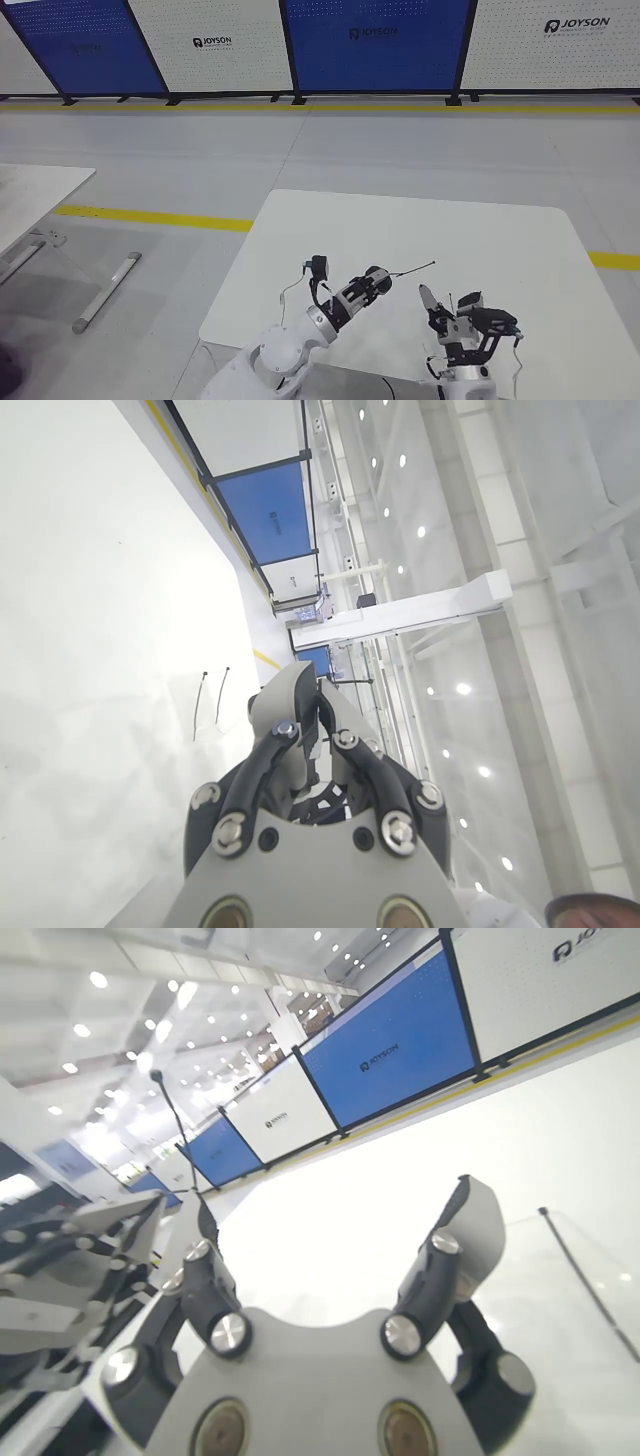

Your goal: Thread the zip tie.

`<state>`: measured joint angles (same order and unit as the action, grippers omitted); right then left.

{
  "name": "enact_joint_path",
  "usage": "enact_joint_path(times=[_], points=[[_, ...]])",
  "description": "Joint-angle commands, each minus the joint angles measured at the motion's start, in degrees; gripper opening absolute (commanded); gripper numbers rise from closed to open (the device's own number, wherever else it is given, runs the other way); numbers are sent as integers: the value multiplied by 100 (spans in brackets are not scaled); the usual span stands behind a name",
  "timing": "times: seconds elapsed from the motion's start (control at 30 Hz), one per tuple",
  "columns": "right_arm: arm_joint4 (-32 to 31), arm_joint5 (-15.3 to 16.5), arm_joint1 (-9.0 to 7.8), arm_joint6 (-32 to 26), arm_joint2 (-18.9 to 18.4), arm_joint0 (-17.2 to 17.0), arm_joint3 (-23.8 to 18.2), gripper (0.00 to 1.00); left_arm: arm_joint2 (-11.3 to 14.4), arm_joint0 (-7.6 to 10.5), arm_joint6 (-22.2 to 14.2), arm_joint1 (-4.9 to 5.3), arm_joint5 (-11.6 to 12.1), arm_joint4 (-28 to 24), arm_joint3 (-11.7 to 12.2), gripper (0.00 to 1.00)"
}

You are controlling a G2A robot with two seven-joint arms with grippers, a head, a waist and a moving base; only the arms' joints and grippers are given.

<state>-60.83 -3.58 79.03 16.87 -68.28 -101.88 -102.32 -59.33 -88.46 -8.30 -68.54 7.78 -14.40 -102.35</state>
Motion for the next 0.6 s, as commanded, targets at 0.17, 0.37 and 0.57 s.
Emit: enact_joint_path(times=[0.17,0.37,0.57], points=[[14,4,2,34,4,0,-2,100,1,-1,-1,0,2,1,0,0],[104,284,-57,-1047,-186,155,-12,100,56,24,-126,-8,57,-34,6,0],[44,745,-150,-2445,-354,296,-110,100,22,-7,-297,-1,159,-190,-55,0]])
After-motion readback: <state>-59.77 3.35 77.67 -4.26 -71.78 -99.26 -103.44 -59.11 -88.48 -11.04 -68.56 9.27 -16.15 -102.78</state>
